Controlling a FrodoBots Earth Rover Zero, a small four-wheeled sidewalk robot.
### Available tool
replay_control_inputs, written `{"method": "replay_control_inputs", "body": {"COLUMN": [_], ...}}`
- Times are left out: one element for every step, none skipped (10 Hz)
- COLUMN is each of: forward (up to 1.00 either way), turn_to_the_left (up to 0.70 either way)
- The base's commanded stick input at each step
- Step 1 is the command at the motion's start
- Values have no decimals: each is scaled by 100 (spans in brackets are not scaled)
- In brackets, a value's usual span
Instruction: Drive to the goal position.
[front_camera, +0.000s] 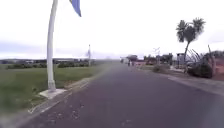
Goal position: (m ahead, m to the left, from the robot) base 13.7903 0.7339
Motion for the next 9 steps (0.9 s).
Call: {"method": "replay_control_inputs", "body": {"forward": [85,85,85,85,85,85,85,85,85], "turn_to_the_left": [0,-4,-18,-33,-34,-34,-34,-34,-22]}}
